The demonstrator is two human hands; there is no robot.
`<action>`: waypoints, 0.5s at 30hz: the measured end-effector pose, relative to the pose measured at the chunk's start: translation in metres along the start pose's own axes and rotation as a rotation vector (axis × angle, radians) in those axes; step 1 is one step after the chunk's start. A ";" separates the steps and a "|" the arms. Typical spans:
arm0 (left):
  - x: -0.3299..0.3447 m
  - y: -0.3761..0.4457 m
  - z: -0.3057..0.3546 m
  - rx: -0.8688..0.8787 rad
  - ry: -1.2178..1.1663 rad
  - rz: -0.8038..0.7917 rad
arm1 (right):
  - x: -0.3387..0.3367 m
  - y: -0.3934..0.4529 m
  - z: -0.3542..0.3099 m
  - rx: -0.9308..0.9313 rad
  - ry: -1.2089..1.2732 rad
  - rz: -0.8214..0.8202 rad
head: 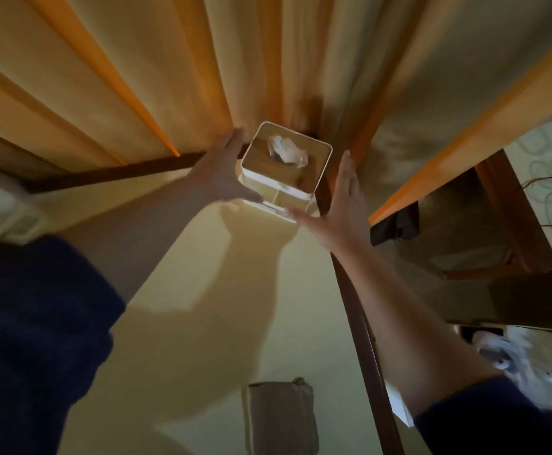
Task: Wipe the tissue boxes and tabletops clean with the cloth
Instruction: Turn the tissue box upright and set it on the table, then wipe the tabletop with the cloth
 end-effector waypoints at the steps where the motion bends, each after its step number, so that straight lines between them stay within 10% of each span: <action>1: 0.007 -0.015 -0.011 -0.045 -0.083 0.036 | 0.000 -0.022 0.005 -0.017 0.017 0.011; 15: 0.144 -0.401 -0.183 -0.096 -0.008 0.080 | 0.079 -0.372 0.053 -0.454 -0.371 -0.541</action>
Point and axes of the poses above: each hand's wrist, its own y-axis towards the middle knuckle, its own x-axis out of the palm, z = x × y, the point moved 5 cm from there along y, towards the middle knuckle, and after that the axes turned 10 degrees about z, right-handed, at the moved point
